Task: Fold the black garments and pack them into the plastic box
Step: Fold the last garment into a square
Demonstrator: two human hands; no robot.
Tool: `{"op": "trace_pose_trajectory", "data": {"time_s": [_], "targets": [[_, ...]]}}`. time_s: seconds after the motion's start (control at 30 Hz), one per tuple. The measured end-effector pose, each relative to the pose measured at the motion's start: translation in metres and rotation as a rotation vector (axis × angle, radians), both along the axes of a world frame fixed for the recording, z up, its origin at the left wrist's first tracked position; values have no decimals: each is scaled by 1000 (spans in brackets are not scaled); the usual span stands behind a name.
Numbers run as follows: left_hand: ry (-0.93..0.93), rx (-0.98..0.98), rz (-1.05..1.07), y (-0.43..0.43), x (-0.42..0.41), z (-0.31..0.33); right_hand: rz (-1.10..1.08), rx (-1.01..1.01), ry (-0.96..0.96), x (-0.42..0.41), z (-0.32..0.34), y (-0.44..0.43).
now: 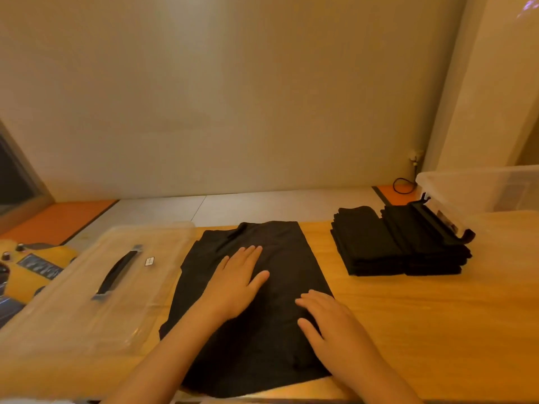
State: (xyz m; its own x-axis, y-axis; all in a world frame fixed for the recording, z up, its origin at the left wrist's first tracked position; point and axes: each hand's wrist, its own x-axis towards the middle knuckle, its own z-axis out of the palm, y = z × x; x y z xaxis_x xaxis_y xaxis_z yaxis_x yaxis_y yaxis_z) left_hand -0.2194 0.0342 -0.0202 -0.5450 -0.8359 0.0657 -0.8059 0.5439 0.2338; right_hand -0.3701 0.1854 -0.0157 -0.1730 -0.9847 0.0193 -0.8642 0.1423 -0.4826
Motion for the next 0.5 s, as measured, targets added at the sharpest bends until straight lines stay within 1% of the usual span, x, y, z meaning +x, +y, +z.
{"op": "trace_pose_trajectory", "data": {"time_s": [0.13, 0.2, 0.27, 0.33, 0.4, 0.47, 0.5], "targets": [[-150, 116, 306, 44, 54, -29, 139, 11, 177, 5, -29, -20], [-195, 138, 346, 51, 63, -45, 148, 63, 221, -2, -39, -23], [-201, 92, 291, 47, 66, -50, 121, 105, 241, -5, -44, -19], [-177, 59, 191, 39, 66, -51, 80, 138, 250, -2, -48, -9], [-155, 61, 106, 28, 66, -50, 48, 147, 246, 1, -52, -3], [-123, 75, 60, 20, 67, -48, 46, 119, 203, -1, -48, 2], [-90, 79, 42, 21, 68, -45, 49, 89, 145, -4, -45, 7]]}}
